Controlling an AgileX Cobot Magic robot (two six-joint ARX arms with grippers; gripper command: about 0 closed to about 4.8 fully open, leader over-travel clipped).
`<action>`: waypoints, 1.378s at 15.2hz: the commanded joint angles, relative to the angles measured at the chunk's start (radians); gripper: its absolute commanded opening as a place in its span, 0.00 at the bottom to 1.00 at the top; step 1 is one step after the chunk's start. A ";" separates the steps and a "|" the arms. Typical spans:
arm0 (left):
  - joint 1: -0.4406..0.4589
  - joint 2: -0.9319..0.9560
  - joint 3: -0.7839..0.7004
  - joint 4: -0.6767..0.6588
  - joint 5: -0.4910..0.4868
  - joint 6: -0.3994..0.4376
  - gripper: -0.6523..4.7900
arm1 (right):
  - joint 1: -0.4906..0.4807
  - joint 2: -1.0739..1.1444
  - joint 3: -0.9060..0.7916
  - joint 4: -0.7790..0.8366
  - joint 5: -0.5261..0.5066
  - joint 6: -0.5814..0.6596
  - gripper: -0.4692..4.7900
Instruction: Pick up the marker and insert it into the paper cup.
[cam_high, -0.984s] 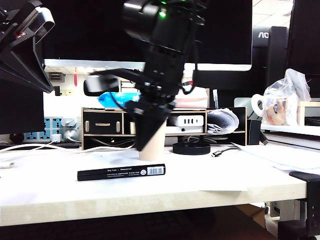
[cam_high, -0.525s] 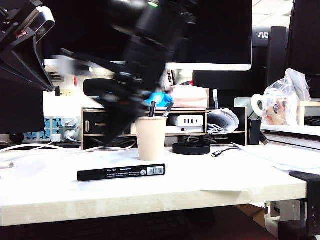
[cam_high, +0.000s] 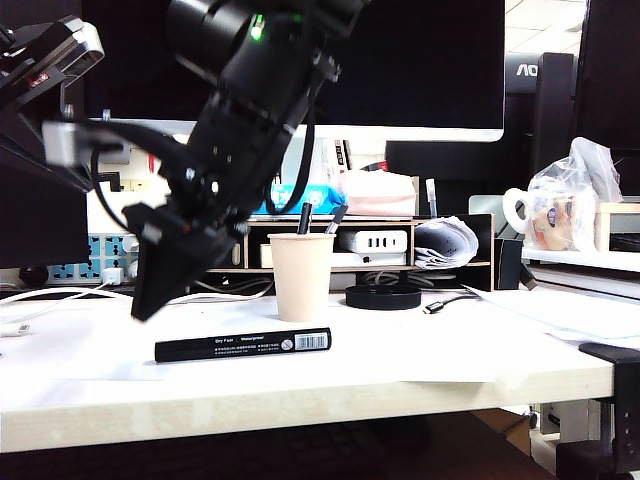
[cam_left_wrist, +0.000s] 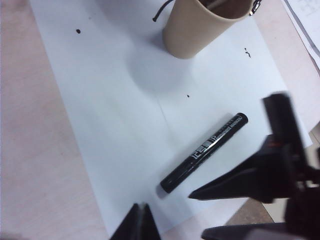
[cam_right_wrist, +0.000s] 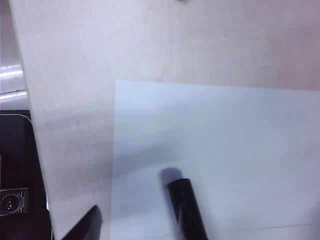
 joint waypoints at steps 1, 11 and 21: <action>-0.001 -0.004 0.005 0.004 -0.002 0.011 0.11 | -0.002 0.018 0.001 0.040 0.011 -0.008 0.47; -0.001 -0.008 0.005 0.001 -0.003 0.018 0.11 | -0.035 0.065 0.001 0.103 0.021 -0.007 0.45; -0.001 -0.008 0.005 0.001 0.001 0.018 0.11 | -0.036 0.091 0.001 0.114 0.048 0.016 0.39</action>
